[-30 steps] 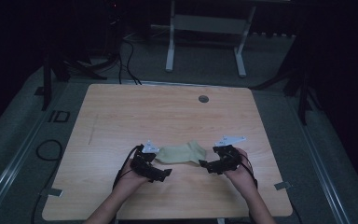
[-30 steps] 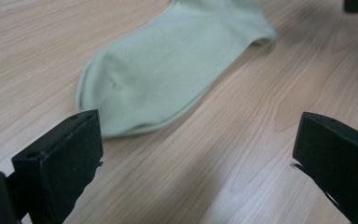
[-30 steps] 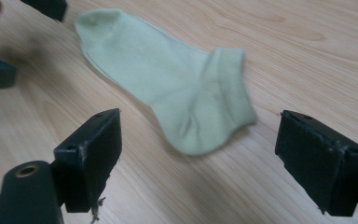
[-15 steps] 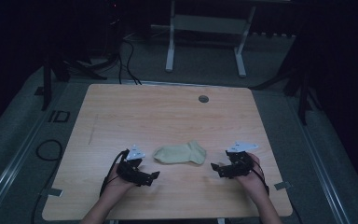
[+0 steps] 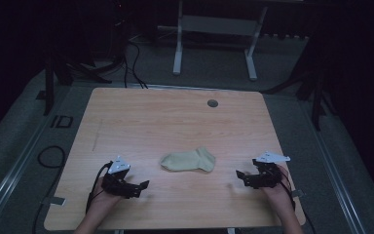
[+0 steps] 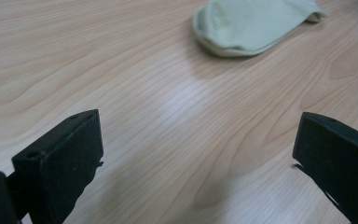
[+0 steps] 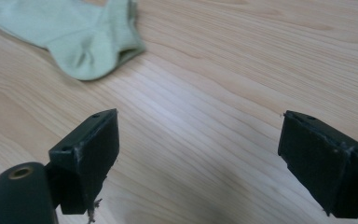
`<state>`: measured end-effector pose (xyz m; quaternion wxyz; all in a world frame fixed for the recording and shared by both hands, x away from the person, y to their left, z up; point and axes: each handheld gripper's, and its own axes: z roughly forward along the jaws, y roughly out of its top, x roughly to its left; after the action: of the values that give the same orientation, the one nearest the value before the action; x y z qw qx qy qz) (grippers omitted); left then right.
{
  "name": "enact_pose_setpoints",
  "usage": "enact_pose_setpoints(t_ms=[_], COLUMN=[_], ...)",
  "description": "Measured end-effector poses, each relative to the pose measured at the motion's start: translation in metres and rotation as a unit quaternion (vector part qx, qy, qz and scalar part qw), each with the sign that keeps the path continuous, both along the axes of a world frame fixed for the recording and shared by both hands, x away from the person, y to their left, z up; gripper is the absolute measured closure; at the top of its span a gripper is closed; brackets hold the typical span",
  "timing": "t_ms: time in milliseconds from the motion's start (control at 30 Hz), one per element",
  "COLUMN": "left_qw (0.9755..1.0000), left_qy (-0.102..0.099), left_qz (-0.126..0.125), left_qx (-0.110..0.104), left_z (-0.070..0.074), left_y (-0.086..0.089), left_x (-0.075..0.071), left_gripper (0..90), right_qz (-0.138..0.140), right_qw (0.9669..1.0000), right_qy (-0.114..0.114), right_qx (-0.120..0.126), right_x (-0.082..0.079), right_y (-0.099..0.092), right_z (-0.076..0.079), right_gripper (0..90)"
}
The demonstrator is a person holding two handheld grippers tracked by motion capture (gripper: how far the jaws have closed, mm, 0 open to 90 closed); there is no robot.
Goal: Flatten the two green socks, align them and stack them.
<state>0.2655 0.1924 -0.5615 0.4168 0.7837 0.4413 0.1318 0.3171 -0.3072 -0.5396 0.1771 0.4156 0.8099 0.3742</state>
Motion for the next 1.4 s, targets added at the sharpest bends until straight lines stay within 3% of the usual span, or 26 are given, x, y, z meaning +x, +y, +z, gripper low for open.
enact_pose_setpoints(t_ms=[400, 767, 867, 1000, 1100, 1267, 1333, 1400], left_qw=[0.9987, 0.9949, 0.9933, 0.9886, 0.9872, 0.9865, 0.9846, 0.9829], left_qy=[-0.003, -0.011, -0.016, -0.019, -0.021, -0.021, -0.03, -0.03], left_qz=[0.05, 0.101, 0.115, 0.149, 0.158, 0.162, 0.172, 0.182], left_qx=[0.001, -0.003, -0.003, 0.007, 0.008, 0.014, 0.002, 0.004], left_z=[-0.002, -0.005, -0.005, -0.006, -0.006, -0.005, -0.003, -0.003], left_y=[0.046, 0.078, 0.085, 0.095, 0.1, 0.104, 0.108, 0.111], left_x=[-0.019, -0.036, -0.041, -0.047, -0.05, -0.052, -0.055, -0.057], left_gripper=[1.8, 1.8, 1.8, 1.9, 1.8, 1.9, 1.9, 1.9], right_qz=[-0.056, -0.091, -0.109, -0.123, -0.146, -0.16, -0.181, -0.186], right_qw=[0.9984, 0.9957, 0.9938, 0.9923, 0.9889, 0.9866, 0.983, 0.9819], right_qy=[0.003, -0.009, -0.013, -0.011, -0.016, -0.02, -0.03, -0.031], right_qx=[0.007, 0.017, 0.017, 0.014, 0.022, 0.022, 0.016, 0.017], right_x=[-0.016, -0.029, -0.031, -0.032, -0.035, -0.038, -0.041, -0.042], right_y=[-0.044, -0.071, -0.078, -0.082, -0.086, -0.089, -0.091, -0.092], right_z=[-0.006, -0.01, -0.01, -0.011, -0.013, -0.016, -0.018, -0.018], right_gripper=[12.6, 12.5, 12.5, 12.5, 12.6, 12.6, 12.6, 12.6])
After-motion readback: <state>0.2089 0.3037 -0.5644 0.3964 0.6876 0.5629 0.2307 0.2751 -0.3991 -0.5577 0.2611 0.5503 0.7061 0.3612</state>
